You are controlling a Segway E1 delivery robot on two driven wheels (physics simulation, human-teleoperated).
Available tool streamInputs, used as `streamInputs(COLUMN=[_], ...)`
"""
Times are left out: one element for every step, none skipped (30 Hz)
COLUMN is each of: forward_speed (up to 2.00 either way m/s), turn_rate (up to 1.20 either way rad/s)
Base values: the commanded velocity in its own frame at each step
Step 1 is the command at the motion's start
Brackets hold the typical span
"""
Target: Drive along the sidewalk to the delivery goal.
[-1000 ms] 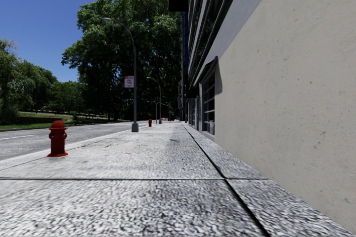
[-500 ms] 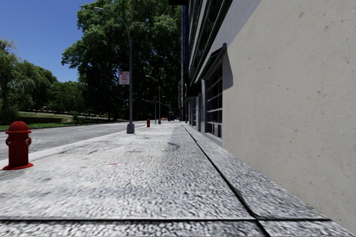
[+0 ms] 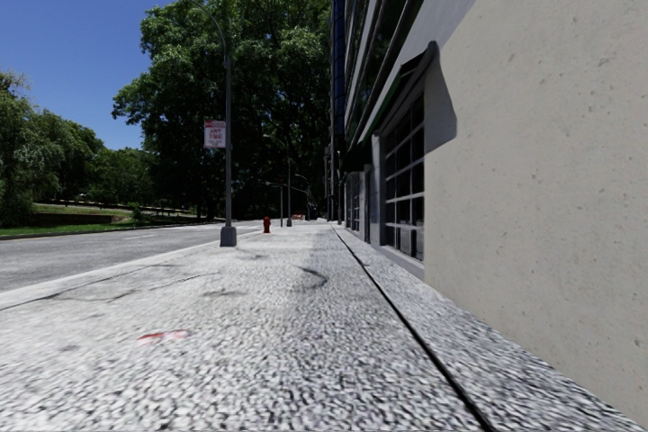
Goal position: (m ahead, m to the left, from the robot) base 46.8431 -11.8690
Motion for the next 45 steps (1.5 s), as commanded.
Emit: streamInputs(forward_speed=[2.00,2.00,2.00,2.00,2.00,2.00,2.00,2.00,2.00,2.00,2.00,2.00,2.00,2.00,2.00,2.00,2.00,2.00,2.00,2.00,2.00,2.00,2.00,2.00,2.00,2.00,2.00,2.00,2.00,2.00,2.00,2.00,2.00,2.00,2.00,2.00,2.00,2.00,2.00,2.00,2.00,2.00,2.00,2.00,2.00], turn_rate=[0.00,0.00,0.00,0.00,0.00,0.00,0.00,0.00,0.00,0.00,0.00,0.00,0.00,0.00,0.00,0.00,0.00,0.00,0.00,0.00,0.00,0.00,0.00,0.00,0.00,0.00,0.00,0.00,0.00,0.00,0.00,0.00,0.00,0.00,0.00,0.00,0.00,0.00,0.00,0.00,0.00,0.00,0.00,0.00,0.00])
